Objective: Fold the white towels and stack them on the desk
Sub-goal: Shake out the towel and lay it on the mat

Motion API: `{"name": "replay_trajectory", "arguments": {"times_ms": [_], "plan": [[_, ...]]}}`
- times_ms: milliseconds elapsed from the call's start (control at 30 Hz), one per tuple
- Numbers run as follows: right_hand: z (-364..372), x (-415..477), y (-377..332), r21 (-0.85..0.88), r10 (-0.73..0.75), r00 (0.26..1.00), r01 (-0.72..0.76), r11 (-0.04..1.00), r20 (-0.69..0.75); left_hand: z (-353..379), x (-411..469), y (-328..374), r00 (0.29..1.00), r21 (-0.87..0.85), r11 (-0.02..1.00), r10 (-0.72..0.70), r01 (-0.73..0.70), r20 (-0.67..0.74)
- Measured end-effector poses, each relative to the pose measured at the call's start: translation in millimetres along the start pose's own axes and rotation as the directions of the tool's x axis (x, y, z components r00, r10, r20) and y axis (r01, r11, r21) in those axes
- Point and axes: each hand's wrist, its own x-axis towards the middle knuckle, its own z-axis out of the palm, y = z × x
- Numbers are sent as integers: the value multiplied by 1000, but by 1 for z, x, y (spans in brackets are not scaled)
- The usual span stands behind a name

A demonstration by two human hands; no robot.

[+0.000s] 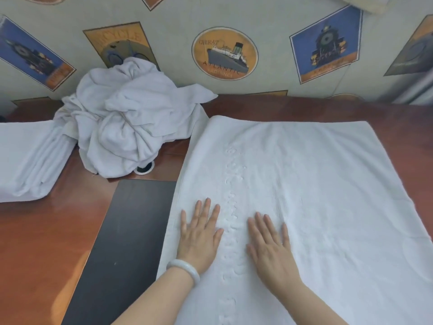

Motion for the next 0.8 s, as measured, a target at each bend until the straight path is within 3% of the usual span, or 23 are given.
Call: {"name": "replay_trajectory", "arguments": {"times_ms": [100,233,400,500,600,700,800], "plan": [[9,4,28,-34,137,990,-137,990,-14,6,-1,-24,1000,7,1000,-24,23,21],[0,10,55,8,403,914,-403,915,-50,4,0,-46,966,-94,963,-257,254,-21],[-3,69,40,29,174,974,-172,985,-145,-14,44,-55,947,-310,910,-312,276,-73],[7,118,23,34,101,975,-96,995,-198,-42,96,-57,895,-383,829,-446,408,-12],[15,167,12,40,38,972,-30,999,-230,-57,148,-70,823,-559,637,-543,532,165],[18,211,13,15,-14,966,18,1000,-256,-72,193,-81,803,-704,428,-480,567,354],[15,250,16,19,0,956,6,1000,-294,-88,231,-84,788,-770,291,-461,568,407]]}}
